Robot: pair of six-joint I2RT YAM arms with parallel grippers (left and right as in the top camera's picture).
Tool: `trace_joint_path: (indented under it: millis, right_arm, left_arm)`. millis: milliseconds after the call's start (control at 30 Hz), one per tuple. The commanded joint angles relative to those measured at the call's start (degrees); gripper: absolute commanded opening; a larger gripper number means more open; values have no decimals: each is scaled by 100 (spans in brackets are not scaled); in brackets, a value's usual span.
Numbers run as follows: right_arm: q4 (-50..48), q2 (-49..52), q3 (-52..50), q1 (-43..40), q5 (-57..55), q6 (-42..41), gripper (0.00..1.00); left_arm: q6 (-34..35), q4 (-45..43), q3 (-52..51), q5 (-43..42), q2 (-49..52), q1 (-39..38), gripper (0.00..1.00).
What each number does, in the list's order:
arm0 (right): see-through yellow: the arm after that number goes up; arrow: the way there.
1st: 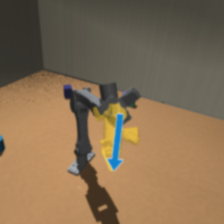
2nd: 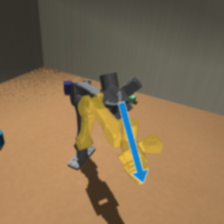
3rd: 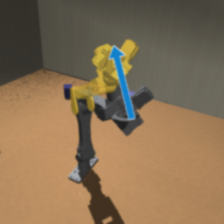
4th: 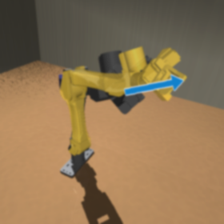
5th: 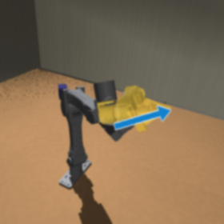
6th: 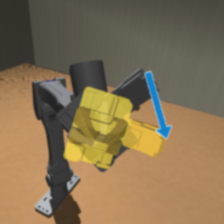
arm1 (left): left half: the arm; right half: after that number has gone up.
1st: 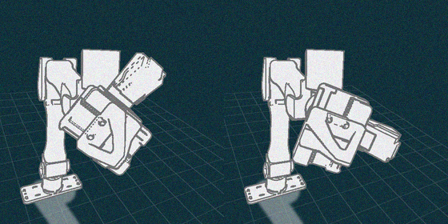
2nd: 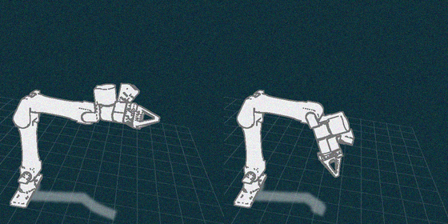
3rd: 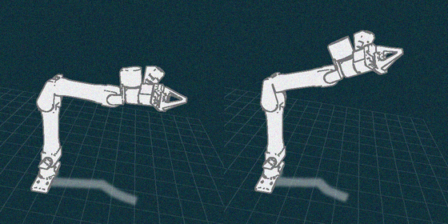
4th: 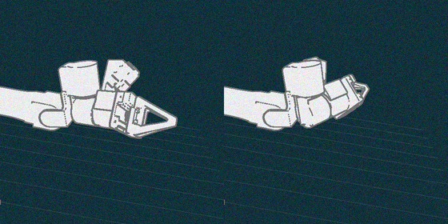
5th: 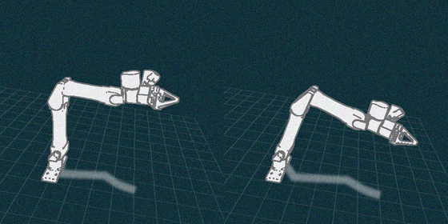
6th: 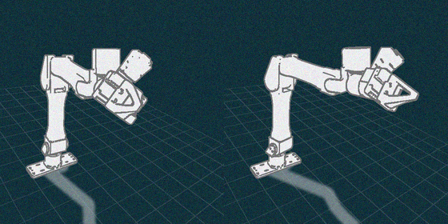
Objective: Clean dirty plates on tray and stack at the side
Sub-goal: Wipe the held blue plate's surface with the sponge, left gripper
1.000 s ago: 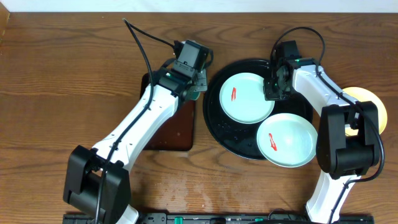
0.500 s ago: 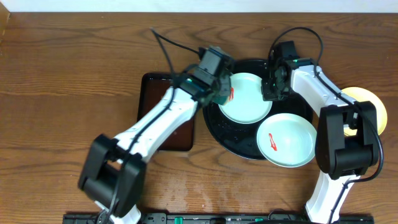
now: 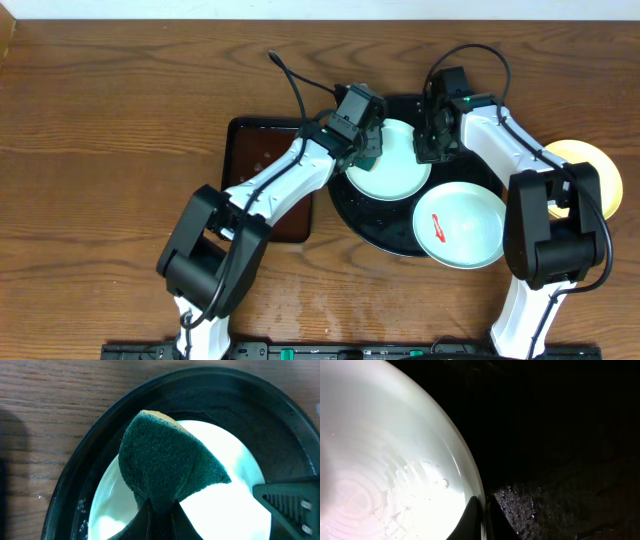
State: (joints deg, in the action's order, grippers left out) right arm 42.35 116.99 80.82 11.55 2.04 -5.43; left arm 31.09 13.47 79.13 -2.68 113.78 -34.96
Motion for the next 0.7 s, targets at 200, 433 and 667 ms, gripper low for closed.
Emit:
trace_joint_path:
  millis: [200, 433, 667]
  right_arm:
    - [4, 46, -72, 98, 205, 37, 1]
    - [-7, 46, -74, 98, 205, 35, 1]
    - [-17, 46, -74, 98, 208, 35, 1]
  left_arm:
    - [-79, -140, 79, 76, 551, 55, 7]
    - [-76, -164, 79, 68, 863, 59, 8]
    - [-81, -221, 81, -866, 1115, 59, 8]
